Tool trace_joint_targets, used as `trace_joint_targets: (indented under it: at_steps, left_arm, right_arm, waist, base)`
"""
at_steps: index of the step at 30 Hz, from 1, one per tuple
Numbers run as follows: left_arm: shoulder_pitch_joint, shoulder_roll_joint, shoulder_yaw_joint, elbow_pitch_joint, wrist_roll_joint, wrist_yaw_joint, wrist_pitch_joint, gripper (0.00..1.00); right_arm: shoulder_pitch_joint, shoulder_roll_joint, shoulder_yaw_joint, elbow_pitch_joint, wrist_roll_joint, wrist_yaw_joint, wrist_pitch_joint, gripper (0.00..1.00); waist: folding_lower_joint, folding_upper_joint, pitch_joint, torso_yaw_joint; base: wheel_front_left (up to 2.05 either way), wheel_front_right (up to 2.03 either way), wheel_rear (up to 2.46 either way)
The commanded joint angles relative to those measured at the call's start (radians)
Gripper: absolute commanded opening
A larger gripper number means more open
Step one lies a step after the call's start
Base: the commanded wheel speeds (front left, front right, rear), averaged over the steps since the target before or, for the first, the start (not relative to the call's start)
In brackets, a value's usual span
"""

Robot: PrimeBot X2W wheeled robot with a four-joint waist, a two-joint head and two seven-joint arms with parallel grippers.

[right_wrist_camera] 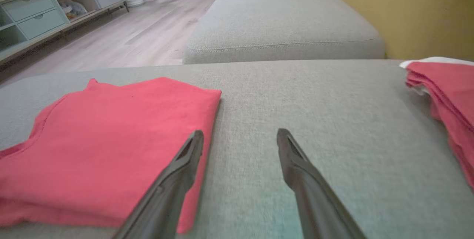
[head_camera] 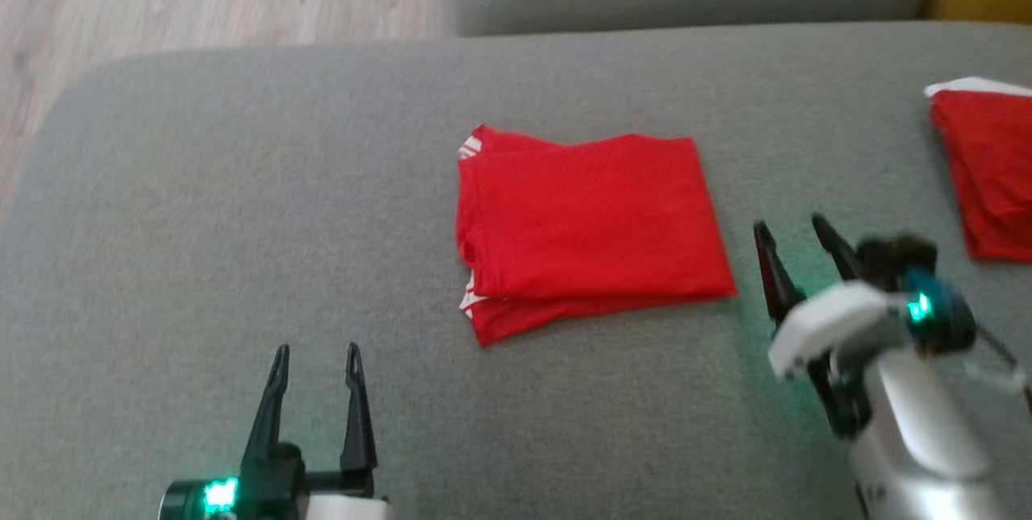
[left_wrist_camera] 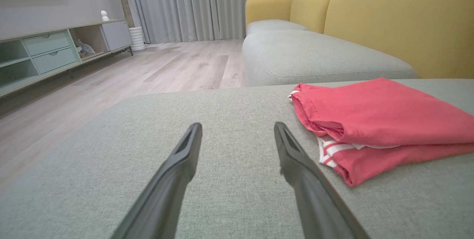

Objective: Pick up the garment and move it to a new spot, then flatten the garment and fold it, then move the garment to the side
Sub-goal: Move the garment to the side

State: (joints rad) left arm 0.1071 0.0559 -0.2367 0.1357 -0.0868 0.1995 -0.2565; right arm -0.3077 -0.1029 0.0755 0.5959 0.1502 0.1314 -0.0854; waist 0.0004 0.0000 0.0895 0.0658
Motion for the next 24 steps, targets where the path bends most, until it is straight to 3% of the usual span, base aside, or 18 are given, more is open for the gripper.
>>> trace_joint_targets:
  at_steps: [1,11,12,13,14,15,24]
  left_arm:
    - [-0.039,-0.006,0.016,-0.021,0.006,0.008,-0.005,1.0]
    - [-0.088,-0.006,-0.028,-0.001,-0.007,0.024,-0.005,1.0]
    - [-0.092,-0.006,-0.031,-0.001,-0.007,0.026,-0.005,1.0]
    - [-0.095,-0.006,-0.035,-0.001,-0.008,0.027,-0.005,1.0]
    - [-0.098,-0.006,-0.038,-0.001,-0.008,0.028,-0.005,1.0]
    - [-0.1,-0.006,-0.04,-0.001,-0.009,0.028,-0.005,1.0]
    - [-0.101,-0.003,-0.022,-0.014,0.005,0.038,-0.005,1.0]
  right_arm:
    - [-0.064,-0.004,0.024,0.002,0.01,-0.001,0.026,1.0]
    - [-0.236,0.035,0.045,0.25,0.05,-0.001,0.111,1.0]
    - [-0.245,0.038,0.053,0.274,0.051,-0.001,0.11,0.95]
    - [-0.252,0.041,0.066,0.297,0.053,-0.001,0.108,0.76]
    - [-0.259,0.044,0.078,0.317,0.056,-0.001,0.105,0.33]
    - [-0.266,0.046,0.09,0.335,0.058,-0.001,0.1,0.0]
    - [-0.357,0.027,0.096,0.41,-0.003,-0.001,0.007,0.0]
  waist:
    - [-0.0004,0.0,0.029,0.022]
    - [-0.0004,0.0,0.072,0.065]
    - [-0.0004,0.0,0.075,0.068]
    - [-0.0004,0.0,0.077,0.07]
    - [-0.0004,0.0,0.08,0.072]
    - [-0.0004,0.0,0.082,0.073]
    - [-0.0004,0.0,0.103,0.004]
  base:
    - [0.0,0.0,0.0]
    - [0.0,0.0,0.0]
    - [0.0,0.0,0.0]
    - [0.0,0.0,0.0]
    - [0.0,0.0,0.0]
    - [0.0,0.0,0.0]
    - [0.0,0.0,0.0]
